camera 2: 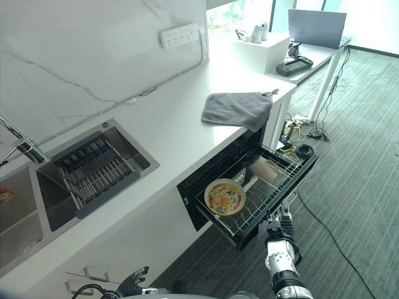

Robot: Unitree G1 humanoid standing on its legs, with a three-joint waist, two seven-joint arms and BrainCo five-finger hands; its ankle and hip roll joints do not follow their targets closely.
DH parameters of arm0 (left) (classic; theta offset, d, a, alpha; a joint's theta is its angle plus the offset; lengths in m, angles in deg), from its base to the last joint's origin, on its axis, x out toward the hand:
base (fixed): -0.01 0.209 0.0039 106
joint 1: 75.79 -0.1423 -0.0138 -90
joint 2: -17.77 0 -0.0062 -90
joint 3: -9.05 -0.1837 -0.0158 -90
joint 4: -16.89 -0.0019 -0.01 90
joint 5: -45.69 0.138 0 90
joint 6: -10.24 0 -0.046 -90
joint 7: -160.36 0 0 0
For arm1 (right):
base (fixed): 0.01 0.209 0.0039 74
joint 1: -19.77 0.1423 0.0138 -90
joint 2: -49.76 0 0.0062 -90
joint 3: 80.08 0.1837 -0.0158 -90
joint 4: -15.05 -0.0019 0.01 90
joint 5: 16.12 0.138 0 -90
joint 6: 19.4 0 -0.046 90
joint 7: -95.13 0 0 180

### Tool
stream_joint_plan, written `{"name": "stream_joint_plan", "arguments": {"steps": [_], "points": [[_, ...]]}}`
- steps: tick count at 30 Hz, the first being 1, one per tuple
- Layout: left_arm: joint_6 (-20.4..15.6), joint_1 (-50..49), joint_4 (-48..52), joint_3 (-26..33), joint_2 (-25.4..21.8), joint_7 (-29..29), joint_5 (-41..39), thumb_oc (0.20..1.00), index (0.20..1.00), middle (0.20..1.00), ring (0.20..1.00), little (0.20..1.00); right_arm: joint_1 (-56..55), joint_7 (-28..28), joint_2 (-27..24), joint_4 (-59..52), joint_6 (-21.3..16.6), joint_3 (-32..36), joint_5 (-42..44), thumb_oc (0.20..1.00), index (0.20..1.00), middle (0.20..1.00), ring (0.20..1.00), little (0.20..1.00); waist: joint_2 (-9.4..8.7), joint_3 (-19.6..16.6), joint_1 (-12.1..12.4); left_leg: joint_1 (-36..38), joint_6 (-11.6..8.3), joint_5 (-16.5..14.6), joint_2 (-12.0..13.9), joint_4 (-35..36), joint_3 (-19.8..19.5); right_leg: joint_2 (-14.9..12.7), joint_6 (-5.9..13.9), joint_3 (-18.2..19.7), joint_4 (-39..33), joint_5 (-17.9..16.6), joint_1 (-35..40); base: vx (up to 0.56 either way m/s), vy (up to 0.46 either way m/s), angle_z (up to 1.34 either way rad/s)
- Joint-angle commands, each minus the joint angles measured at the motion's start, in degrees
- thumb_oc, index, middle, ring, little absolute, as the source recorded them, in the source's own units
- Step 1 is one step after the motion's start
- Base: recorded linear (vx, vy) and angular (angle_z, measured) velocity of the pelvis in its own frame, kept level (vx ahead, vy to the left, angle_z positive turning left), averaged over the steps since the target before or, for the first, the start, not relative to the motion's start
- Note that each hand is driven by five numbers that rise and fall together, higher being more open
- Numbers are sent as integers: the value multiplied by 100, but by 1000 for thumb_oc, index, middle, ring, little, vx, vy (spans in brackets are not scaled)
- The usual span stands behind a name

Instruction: Place the dishes in the dishwasher.

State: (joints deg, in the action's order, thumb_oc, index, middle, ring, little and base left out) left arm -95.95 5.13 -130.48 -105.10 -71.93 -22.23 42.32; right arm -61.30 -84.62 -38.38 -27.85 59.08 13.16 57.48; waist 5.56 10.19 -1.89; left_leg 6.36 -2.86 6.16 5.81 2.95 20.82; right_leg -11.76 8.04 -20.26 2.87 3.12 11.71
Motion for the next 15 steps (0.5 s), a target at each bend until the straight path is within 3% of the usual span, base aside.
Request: {"name": "stream_joint_plan", "arguments": {"steps": [1, 15], "points": [[-181, 287, -83, -175, -47, -86, 73, 1000, 1000, 1000, 1000, 1000, 803, -734, -92, 157, 459, 114, 87, 1000, 1000, 1000, 1000, 1000, 247, 238, 260, 215, -57, -763, 60, -483, -267, -182, -218, -195, 720, 469, -326, 68, 74, 1], [-431, 328, -209, -376, 34, -223, -202, 1000, 1000, 1000, 1000, 1000, 1846, -860, -721, 643, 1339, 195, 316, 1000, 1000, 1000, 1000, 1000, 644, 414, 427, -104, -55, -627, -140, -534, -440, -451, -199, -229, 1137, 518, -696, 26, 92, 5]]}}
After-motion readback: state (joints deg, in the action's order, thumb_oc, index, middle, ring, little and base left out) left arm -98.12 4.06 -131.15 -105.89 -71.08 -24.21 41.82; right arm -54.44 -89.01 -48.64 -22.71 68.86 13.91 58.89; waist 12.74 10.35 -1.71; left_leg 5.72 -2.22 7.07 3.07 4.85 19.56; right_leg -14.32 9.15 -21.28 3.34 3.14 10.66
